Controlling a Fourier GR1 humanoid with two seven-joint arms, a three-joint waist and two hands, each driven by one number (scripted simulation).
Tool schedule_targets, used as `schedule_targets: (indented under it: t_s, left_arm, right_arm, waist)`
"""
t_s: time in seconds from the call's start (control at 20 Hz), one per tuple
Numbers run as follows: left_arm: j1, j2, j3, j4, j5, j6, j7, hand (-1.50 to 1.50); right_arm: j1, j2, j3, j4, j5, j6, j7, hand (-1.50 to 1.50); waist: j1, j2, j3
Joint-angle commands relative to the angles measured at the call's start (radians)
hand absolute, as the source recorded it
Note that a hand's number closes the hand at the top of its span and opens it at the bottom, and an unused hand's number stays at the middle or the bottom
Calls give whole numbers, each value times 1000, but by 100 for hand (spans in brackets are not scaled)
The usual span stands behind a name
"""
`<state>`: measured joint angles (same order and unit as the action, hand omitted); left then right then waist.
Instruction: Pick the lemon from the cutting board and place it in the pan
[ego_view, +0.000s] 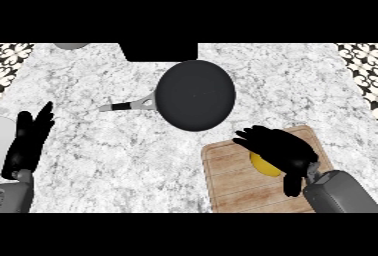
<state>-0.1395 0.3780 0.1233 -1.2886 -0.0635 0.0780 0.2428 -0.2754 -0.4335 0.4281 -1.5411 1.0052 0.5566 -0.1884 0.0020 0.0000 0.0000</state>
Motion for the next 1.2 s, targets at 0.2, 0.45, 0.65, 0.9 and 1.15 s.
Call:
schedule_targets:
  t_s: [0.2,0.45,0.65,0.9,1.15]
  left_arm:
    - [48,-17,21,-82,-14,-29,27,0]
    - [-18,-30,25,-3,-47,5,18,0]
    - [50,-33,51,-80,-25,-43,14,0]
    - [37,-16,73,-33,-33,-4,9,0]
    - [102,-10,107,-28,-24,10,4,0]
  right_arm:
    - [5,49,-29,147,112,-79,-67,-150]
    - [8,32,12,37,181,-160,-102,150]
    - [-36,96,-26,183,234,-227,-159,150]
    - [114,240,-187,144,224,-202,305,150]
    - [258,379,-374,108,226,-320,655,150]
  waist:
    - [3,0,0]
    - [-4,-1,0]
    - [2,0,0]
    - [-79,-14,-2]
    - [-156,-34,-5]
